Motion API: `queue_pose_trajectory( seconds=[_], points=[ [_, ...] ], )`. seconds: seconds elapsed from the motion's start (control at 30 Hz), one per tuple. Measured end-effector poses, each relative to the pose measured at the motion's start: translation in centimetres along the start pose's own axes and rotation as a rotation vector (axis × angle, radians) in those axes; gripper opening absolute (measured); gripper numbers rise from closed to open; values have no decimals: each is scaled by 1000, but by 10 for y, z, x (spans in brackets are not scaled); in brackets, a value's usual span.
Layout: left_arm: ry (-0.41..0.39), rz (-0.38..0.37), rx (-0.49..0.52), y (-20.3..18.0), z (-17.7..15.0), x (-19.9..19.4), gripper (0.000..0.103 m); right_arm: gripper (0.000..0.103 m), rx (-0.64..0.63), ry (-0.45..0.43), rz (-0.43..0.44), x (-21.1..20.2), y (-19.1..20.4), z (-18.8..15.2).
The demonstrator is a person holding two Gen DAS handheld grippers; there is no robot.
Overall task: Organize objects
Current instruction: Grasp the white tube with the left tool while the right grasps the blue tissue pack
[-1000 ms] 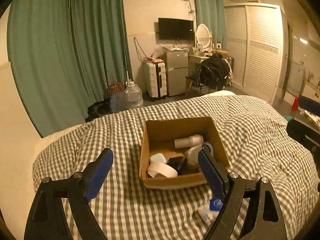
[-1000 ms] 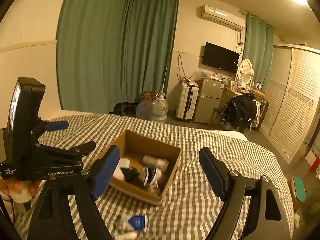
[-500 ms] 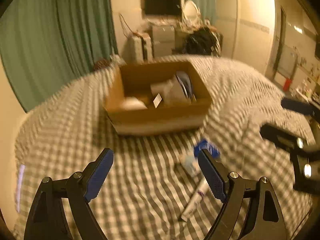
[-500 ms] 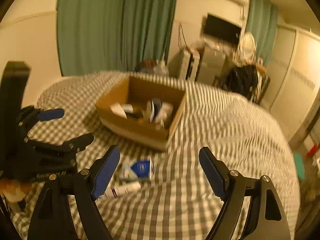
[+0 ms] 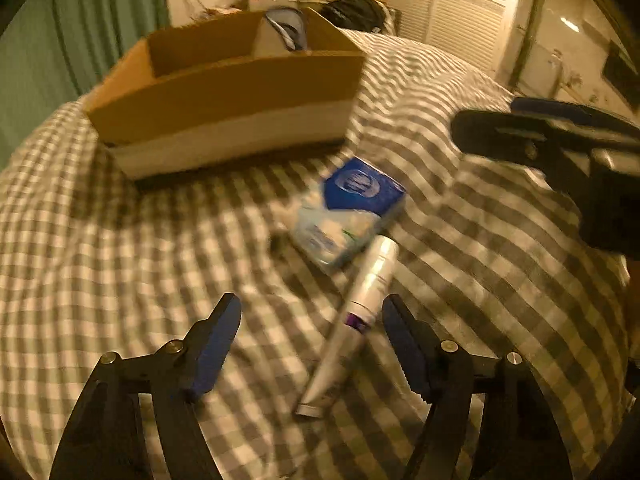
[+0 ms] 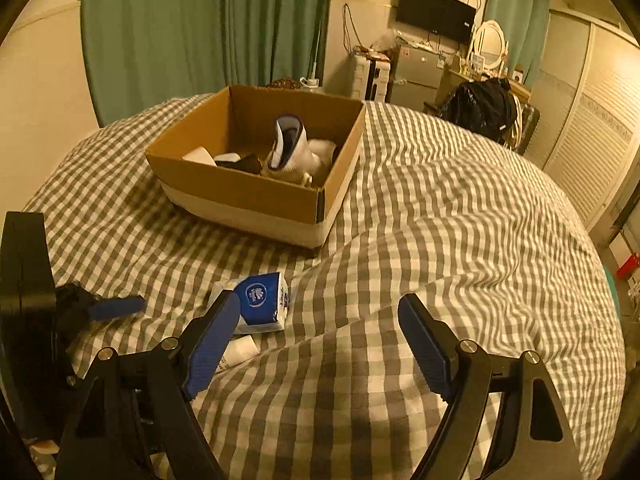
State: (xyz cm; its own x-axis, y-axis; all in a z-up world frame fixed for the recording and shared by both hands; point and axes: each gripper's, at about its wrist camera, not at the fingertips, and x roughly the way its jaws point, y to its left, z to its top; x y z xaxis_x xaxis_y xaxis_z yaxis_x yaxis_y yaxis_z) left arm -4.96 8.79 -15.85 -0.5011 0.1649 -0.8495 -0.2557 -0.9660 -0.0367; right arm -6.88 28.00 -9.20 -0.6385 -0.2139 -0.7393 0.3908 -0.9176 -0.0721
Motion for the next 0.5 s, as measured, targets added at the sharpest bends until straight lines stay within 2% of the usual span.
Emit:
queue_pose_trajectory(
  seconds=[0.07, 0.1, 0.17, 0.2, 0.27, 0.5],
  points=[
    [19, -8, 33, -7, -3, 6, 70, 81, 9, 7, 0, 3, -1, -1],
    [26, -13, 56, -12, -5, 9, 64, 81, 13, 9, 0, 4, -1, -1],
    [33, -45, 80, -19, -8, 12, 42, 81, 20, 9, -3, 3, -2, -1],
    [39, -56, 88, -20, -9, 13, 21, 81, 23, 8, -12, 3, -1, -1],
    [37, -48, 94, -21, -10, 10, 18, 81, 32, 9, -18, 2, -3, -1],
    [-65, -16, 35, -4, -2, -36, 17, 81, 46, -7, -41, -11, -9, 5]
  ],
)
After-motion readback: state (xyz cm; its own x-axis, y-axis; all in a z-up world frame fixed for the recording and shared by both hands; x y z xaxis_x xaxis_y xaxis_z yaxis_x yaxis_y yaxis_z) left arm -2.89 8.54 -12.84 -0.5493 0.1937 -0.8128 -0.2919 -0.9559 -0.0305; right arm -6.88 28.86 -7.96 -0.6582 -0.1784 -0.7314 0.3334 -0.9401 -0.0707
